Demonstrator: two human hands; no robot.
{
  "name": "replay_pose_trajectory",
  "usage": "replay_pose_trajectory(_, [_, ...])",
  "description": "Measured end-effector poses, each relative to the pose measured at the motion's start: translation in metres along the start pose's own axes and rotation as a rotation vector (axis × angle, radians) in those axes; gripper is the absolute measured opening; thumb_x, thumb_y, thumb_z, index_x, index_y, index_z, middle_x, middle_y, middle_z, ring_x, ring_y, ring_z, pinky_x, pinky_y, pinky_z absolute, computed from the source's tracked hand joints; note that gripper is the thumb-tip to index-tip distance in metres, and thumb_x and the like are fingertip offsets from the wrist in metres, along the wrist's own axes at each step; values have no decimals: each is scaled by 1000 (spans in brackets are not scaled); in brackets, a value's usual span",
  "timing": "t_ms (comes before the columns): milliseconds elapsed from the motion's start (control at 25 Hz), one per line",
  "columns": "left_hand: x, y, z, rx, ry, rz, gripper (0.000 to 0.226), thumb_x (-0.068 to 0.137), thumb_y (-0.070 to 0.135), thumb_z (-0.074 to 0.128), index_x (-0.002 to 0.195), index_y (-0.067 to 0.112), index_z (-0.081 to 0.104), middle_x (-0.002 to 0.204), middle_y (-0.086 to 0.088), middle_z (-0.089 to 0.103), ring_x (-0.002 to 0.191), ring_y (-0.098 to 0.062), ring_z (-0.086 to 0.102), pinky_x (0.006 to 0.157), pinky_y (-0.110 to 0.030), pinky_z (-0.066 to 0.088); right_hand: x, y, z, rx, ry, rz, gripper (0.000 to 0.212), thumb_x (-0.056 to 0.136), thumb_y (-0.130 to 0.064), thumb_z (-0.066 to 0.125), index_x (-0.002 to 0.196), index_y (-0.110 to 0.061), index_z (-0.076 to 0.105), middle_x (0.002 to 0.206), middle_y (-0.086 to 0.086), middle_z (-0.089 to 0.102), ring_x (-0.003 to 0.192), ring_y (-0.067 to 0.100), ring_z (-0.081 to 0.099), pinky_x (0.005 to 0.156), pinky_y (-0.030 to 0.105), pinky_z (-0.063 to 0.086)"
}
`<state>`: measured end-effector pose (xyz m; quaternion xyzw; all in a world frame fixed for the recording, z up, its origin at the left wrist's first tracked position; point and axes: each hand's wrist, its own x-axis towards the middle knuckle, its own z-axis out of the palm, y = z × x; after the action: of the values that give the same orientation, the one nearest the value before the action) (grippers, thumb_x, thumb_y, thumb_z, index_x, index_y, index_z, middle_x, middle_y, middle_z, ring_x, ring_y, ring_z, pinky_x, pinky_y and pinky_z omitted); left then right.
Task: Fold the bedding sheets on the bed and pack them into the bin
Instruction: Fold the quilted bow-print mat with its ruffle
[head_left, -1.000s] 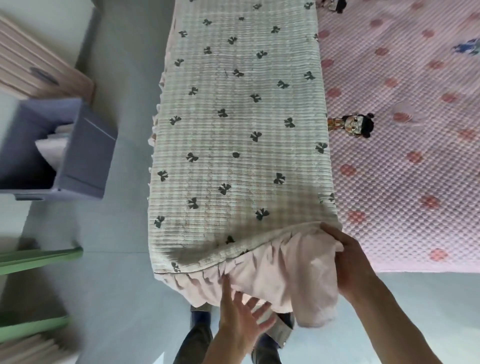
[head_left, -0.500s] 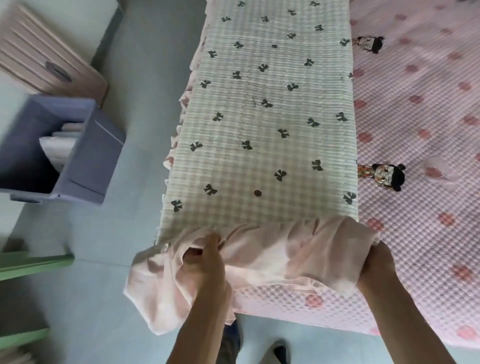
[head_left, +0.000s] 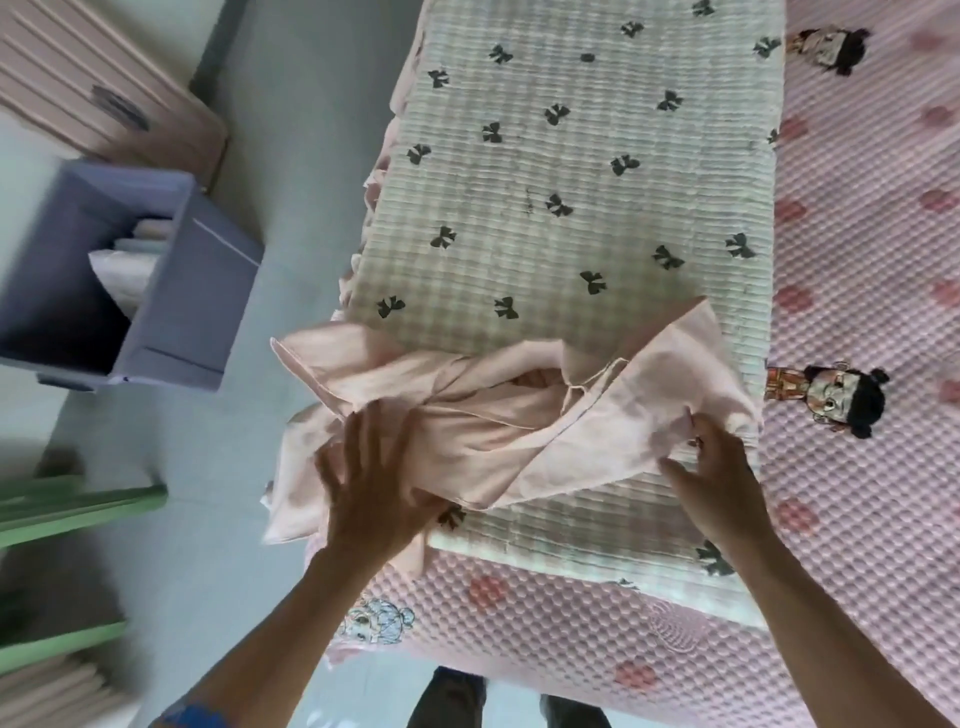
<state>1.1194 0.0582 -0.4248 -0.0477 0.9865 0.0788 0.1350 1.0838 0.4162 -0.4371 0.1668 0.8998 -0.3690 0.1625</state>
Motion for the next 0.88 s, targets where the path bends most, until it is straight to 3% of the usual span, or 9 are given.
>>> replay_pose_trajectory(120, [14,-15,-19,0,-47,-226,119,66,46,80,155,38,2,162,-6,4,143,-40,18,106,-67,28,8,-2,3,-282,149,-164,64,79,-26,73,133,-16,41,137,12,44,110,40,54,77,51,54])
replay_pose_trajectory(200, [37,-22,-43,14,-52,-226,94,72,26,79,151,31,27,148,-11,39,125,-41,45,94,-59,45,23,-12,-6,-389,193,-302,81,78,-15,74,147,-16,32,155,12,30,118,44,52,77,52,56])
replay_pose_trajectory(320, [98,-40,-86,137,-131,-65,55,81,0,57,128,27,62,113,-13,70,101,-35,64,89,-49,50,64,-6,-18,-493,0,-389,95,73,-17,78,152,-23,26,161,7,25,133,42,43,84,58,54])
replay_pose_trajectory(400, [140,-48,-113,259,74,-152,43,79,-1,58,113,24,67,107,-13,69,101,-33,59,93,-47,42,84,-3,-25,-563,-157,-249,103,73,-34,80,153,-32,17,163,2,18,139,39,36,95,56,50])
replay_pose_trajectory(560, [155,-25,-98,313,189,-117,60,75,6,64,131,21,47,133,-12,47,121,-36,43,98,-50,33,89,-25,-23,-802,-1,-332,62,71,-39,77,127,-21,56,124,10,56,104,38,53,79,45,48])
replay_pose_trajectory(640, [147,-13,-74,243,-3,128,76,77,8,67,143,27,36,144,-3,42,127,-32,45,103,-51,35,91,-24,-23,-784,43,-501,46,68,-38,78,107,-17,67,109,5,61,99,35,55,76,42,46])
replay_pose_trajectory(720, [149,-12,-59,317,-279,183,90,79,17,70,151,32,20,157,4,28,136,-27,40,108,-48,35,93,-15,-28,-662,-100,-535,59,69,-42,80,119,-19,61,121,2,61,103,31,59,77,41,51])
replay_pose_trajectory(800, [156,-12,-53,422,-302,150,77,80,17,66,147,31,30,146,1,44,126,-25,49,101,-44,37,92,-6,-32,-557,-204,-483,64,75,-39,81,129,-20,54,120,3,64,92,27,65,70,36,54])
replay_pose_trajectory(880, [160,-8,-58,450,-244,152,40,86,16,55,125,27,55,111,1,67,103,-23,61,95,-40,37,90,1,-35,-561,-251,-404,37,87,-33,72,121,-23,63,105,3,72,77,19,67,62,25,49])
